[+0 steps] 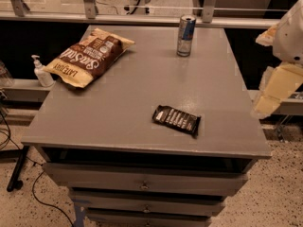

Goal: Knock redbull can over

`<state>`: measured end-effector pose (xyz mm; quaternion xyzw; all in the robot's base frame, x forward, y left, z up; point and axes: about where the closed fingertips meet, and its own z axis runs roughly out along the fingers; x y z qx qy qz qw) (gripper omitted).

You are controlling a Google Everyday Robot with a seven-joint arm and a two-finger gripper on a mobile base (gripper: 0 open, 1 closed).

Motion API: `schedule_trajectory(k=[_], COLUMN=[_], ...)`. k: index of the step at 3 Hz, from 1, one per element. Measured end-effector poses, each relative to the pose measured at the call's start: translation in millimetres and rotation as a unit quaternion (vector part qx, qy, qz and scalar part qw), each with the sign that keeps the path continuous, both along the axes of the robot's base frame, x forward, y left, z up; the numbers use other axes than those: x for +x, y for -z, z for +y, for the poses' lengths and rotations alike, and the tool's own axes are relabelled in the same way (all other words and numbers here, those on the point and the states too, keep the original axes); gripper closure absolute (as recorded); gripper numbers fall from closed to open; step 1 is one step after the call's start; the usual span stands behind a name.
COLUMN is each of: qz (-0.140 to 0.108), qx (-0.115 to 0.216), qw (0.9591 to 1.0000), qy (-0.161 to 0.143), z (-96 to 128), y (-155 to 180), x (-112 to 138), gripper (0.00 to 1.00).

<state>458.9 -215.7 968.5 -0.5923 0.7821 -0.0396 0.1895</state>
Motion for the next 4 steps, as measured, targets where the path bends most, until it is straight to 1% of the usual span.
schedule_trajectory(k=[1, 2, 3, 4], qz=[-0.034, -0.055, -0.056, -0.048], qx=[0.029, 0.079, 0.148, 0.232], qw=[0.9986, 0.9925, 0.9812, 0.9622], qy=[0.029, 0.075, 0.111, 0.135], z=[0.6, 5.8, 25.8, 51.8], y=[30.3, 54.6, 70.4, 76.7], x=[55.4, 119.1, 171.6, 214.1], gripper=[0.0, 0.0, 0.0, 0.0])
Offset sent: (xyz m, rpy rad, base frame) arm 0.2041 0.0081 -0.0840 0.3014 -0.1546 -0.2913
